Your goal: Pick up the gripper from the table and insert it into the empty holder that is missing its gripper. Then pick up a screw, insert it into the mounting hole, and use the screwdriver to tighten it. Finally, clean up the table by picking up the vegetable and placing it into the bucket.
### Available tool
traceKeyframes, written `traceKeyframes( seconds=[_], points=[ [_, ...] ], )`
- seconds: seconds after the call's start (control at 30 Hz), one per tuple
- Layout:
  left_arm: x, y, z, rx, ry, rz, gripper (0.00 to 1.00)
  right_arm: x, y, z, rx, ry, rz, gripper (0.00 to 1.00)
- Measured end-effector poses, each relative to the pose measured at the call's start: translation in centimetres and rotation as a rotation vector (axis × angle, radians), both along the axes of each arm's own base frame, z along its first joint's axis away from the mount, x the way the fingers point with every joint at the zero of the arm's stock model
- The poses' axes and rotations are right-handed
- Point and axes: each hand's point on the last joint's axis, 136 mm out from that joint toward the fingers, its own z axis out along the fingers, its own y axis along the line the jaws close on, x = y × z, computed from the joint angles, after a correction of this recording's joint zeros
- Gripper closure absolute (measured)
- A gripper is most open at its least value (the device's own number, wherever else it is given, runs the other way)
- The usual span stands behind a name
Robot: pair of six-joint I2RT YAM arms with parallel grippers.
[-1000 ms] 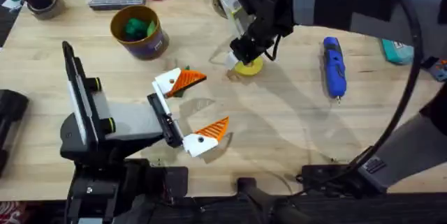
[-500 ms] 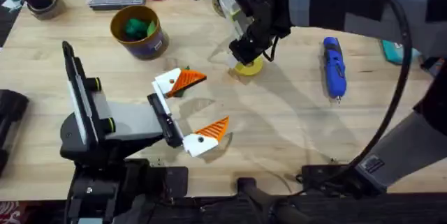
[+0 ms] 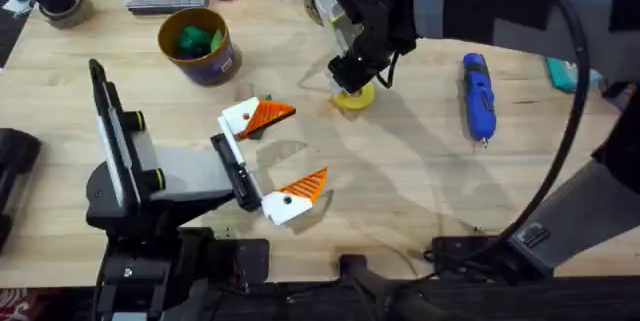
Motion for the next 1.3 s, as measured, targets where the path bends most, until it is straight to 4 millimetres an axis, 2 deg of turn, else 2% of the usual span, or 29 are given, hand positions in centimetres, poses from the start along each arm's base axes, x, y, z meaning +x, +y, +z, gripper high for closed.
traceKeyframes(
  seconds=[0.5, 0.67, 0.77, 1.0, 1.1, 1.17, 1.3],
  points=[
    [0.0, 0.0, 0.0, 0.0, 0.0, 0.0, 0.009, 0.3, -0.1, 0.1, 0.004, -0.007, -0.005, 0.994],
    [0.0, 0.0, 0.0, 0.0, 0.0, 0.0, 0.009, 0.0, -1.1, 1.1, -0.002, 0.003, -0.021, 0.995],
    [0.0, 0.0, 0.0, 0.0, 0.0, 0.0, 0.009, -0.2, -1.7, 3.8, 0.002, -0.003, -0.033, 0.995],
    [0.0, 0.0, 0.0, 0.0, 0.0, 0.0, 0.009, 0.1, -2.0, 13.3, 0.045, -0.078, -0.036, 0.995],
    [0.0, 0.0, 0.0, 0.0, 0.0, 0.0, 0.009, 0.0, -2.0, 16.6, 0.06, -0.107, -0.03, 0.995],
    [0.0, 0.0, 0.0, 0.0, 0.0, 0.0, 0.009, 0.0, -2.0, 18.2, 0.07, -0.126, -0.027, 0.995],
    [0.0, 0.0, 0.0, 0.0, 0.0, 0.0, 0.011, -0.5, -2.3, 20.1, 0.07, -0.139, -0.016, 0.995]
  ],
)
